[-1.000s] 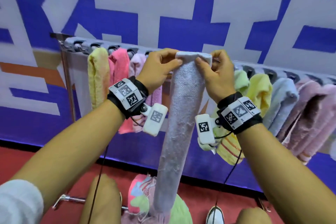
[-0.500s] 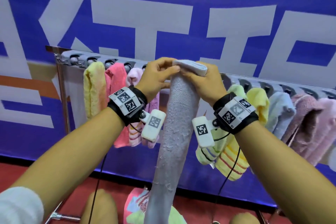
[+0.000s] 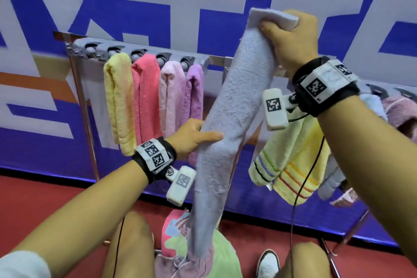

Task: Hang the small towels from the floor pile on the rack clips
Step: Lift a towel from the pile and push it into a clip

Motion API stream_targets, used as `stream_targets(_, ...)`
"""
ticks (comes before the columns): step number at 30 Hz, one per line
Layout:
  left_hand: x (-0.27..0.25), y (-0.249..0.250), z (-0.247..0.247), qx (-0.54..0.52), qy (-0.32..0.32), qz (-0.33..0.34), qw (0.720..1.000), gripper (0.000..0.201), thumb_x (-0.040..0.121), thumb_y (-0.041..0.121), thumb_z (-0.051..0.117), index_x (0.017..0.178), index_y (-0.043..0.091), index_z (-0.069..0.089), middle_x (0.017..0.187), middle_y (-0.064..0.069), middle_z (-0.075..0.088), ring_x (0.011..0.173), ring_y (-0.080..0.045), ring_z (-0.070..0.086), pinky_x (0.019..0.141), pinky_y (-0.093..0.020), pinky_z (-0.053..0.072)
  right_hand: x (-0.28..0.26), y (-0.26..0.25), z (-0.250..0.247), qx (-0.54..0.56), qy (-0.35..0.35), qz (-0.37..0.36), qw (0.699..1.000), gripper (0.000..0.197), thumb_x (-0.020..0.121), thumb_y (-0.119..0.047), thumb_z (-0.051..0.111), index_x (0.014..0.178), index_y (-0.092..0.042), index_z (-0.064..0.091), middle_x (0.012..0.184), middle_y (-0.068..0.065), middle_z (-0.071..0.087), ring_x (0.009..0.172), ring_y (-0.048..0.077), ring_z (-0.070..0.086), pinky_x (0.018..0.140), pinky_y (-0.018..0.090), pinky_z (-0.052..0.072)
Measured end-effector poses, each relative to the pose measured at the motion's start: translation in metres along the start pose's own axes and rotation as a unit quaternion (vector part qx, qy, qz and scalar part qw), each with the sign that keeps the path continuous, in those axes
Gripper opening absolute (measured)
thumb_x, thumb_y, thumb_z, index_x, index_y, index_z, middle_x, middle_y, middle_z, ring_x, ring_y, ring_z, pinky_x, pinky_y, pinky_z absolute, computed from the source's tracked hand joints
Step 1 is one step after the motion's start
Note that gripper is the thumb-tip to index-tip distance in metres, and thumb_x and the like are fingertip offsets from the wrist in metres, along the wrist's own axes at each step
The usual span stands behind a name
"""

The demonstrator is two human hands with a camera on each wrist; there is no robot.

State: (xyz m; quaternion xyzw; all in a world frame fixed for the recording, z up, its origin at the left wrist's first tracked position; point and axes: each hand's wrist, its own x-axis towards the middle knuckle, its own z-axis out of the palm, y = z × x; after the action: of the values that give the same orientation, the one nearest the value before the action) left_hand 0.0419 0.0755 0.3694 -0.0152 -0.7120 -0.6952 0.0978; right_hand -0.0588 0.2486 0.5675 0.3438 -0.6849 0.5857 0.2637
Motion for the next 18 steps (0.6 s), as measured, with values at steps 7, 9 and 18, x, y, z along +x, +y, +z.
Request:
stream_targets(7, -0.013, 0.028, -0.032, 0.006, -0.003, -0.051, 0.999, 0.032, 0.092, 0.01, 0.056, 0.064, 0.001, 0.069, 0.063, -0.006, 0.07, 0.053, -0.011, 0.065, 0.049, -0.018, 0.049, -0.006, 0.052, -0.009, -0.171, -0.011, 0.113, 0.979, 0.026, 0.075, -0.032, 0.07, 0.095, -0.017, 0.07, 0.092, 0.0, 0.069, 0.086, 0.016, 0.065, 0.078, 0.031, 0.054)
stream_targets(9, -0.009, 0.039, -0.029, 0.024, -0.005, -0.06, 0.998, 0.036, 0.095, 0.014, 0.055, 0.063, 0.002, 0.069, 0.06, -0.004, 0.068, 0.051, -0.01, 0.062, 0.048, -0.018, 0.047, -0.018, 0.062, -0.001, -0.256, -0.047, 0.099, 0.961, 0.03, 0.079, -0.029, 0.067, 0.105, -0.015, 0.068, 0.106, 0.004, 0.068, 0.098, 0.021, 0.063, 0.085, 0.029, 0.048)
stream_targets(18, 0.009, 0.065, -0.006, 0.173, -0.043, -0.104, 0.979, 0.022, 0.095, 0.011, 0.059, 0.073, 0.009, 0.063, 0.056, 0.005, 0.061, 0.05, -0.006, 0.054, 0.051, -0.02, 0.043, -0.109, 0.04, 0.069, 0.054, -0.365, 0.212, 0.905, 0.026, 0.091, -0.011, 0.053, 0.106, 0.005, 0.067, 0.092, 0.009, 0.063, 0.077, 0.006, 0.059, 0.074, 0.016, 0.047)
